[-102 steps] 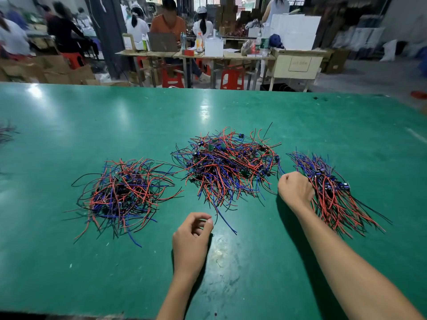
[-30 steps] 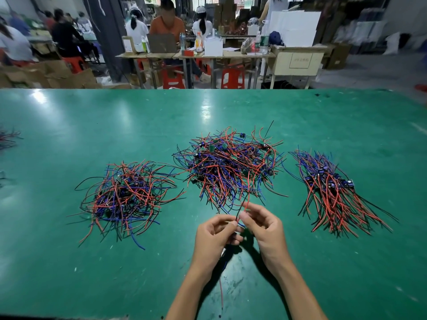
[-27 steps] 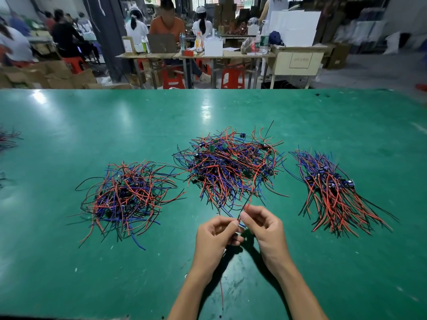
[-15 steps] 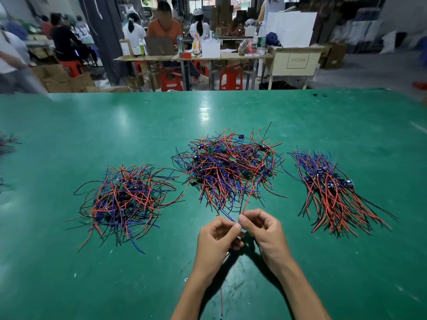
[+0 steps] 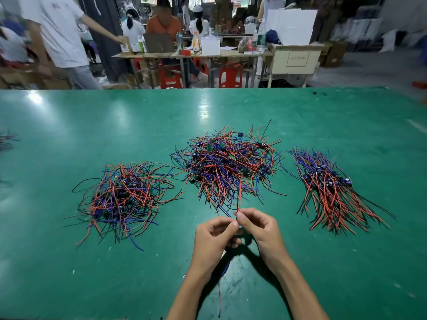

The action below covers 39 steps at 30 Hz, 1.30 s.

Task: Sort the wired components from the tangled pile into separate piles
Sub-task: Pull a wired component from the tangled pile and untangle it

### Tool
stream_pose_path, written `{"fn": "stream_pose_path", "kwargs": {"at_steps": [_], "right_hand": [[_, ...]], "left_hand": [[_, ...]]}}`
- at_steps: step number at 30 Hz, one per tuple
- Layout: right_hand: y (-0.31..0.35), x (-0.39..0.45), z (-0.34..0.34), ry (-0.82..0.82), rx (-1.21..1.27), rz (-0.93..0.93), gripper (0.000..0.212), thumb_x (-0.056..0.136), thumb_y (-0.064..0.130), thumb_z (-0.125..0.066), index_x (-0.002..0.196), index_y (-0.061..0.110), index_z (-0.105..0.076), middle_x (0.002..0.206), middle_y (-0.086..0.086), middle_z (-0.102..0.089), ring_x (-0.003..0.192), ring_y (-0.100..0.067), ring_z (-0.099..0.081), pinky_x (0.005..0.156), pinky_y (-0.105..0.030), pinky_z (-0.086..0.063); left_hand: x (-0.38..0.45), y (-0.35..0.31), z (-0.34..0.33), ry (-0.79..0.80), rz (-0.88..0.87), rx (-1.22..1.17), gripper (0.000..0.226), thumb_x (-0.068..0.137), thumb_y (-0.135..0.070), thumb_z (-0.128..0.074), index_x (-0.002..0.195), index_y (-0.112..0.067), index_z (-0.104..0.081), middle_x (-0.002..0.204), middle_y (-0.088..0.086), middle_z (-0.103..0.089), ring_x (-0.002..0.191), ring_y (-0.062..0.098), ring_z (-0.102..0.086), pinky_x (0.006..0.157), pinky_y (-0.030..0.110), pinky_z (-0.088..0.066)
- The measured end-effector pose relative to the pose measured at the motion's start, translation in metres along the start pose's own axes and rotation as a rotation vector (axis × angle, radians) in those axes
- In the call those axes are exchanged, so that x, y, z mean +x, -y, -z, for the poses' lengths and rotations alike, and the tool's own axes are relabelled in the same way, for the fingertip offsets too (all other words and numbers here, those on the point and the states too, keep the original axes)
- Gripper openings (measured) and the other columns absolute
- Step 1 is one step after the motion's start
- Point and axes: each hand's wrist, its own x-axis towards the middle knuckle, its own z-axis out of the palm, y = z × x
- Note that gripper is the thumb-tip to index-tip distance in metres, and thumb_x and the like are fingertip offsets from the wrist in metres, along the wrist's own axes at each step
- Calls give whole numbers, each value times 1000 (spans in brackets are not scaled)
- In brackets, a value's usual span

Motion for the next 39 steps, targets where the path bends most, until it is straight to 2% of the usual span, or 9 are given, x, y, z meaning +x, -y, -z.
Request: {"fn": "stream_pose_path", "kwargs": {"at_steps": [4, 9, 14, 20, 24, 27, 30, 34, 39], "right_hand": [[-5, -3, -3, 38, -173, 72, 15, 100, 15, -64, 98, 9, -77, 91, -15, -76, 81, -22, -68, 74, -38, -56], [-6, -4, -6, -18, -183, 56, 19, 100, 8, -59, 91, 9, -75, 83, -11, -75, 76, -23, -68, 74, -42, -55], [-5, -3, -9, -85, -159, 67, 21, 100, 5, -58, 86, 6, -74, 73, -1, -71, 60, -7, -58, 54, -18, -46], [-4, 14, -15, -260, -33, 20, 26, 102, 14, -54, 83, 11, -70, 58, -9, -51, 35, -11, -29, 34, -19, -26], [-2, 29, -11, -404, -45, 13, 24, 102, 17, -53, 88, 12, -71, 52, 15, -54, 35, -9, -28, 34, -17, -22], [-1, 33, -9, -432, -106, 5, 23, 101, 21, -54, 89, 17, -73, 46, 14, -46, 36, -10, -28, 37, -19, -24], [2, 41, -9, -550, -72, -9, 26, 99, 18, -54, 82, 21, -74, 59, 8, -62, 38, -12, -31, 36, -22, -26], [3, 44, -14, -660, -101, -29, 25, 97, 23, -56, 82, 23, -76, 68, 4, -69, 38, -14, -36, 35, -24, -31], [-1, 28, -9, -449, -116, 30, 31, 105, 30, -52, 88, 29, -78, 85, 1, -75, 41, -8, -43, 39, -23, -39]], "left_hand": [[1, 0, 0, -14, 0, -10, 7, 91, -7, -71, 90, -3, -77, 72, 13, -74, 55, 18, -65, 55, 25, -56], [0, 2, -1, -4, -1, 40, 8, 92, -5, -70, 87, -2, -76, 73, 15, -75, 55, 20, -65, 55, 27, -56], [0, 0, -2, 1, 21, 36, 9, 91, -7, -72, 86, -1, -76, 74, 18, -75, 55, 21, -67, 53, 25, -55], [-4, -2, -4, 7, 38, 88, 10, 91, -7, -72, 83, -1, -75, 74, 17, -75, 54, 22, -69, 49, 24, -51], [-6, -1, -6, 19, 31, 136, 9, 90, -6, -73, 81, -3, -74, 72, 16, -75, 51, 19, -67, 48, 22, -50], [-5, 0, -6, 18, 41, 151, 9, 90, -7, -73, 82, -2, -74, 72, 14, -75, 53, 19, -68, 49, 22, -50], [-5, 1, -5, 46, 32, 214, 10, 89, -9, -73, 80, -5, -74, 72, 12, -76, 56, 21, -70, 52, 24, -52], [-5, 4, -3, 63, 20, 247, 11, 90, -10, -72, 79, -7, -75, 72, 11, -76, 58, 22, -71, 53, 24, -52], [-6, 0, -2, 18, 25, 104, 10, 91, -11, -73, 86, -4, -75, 76, 14, -76, 58, 22, -70, 54, 24, -53]]}}
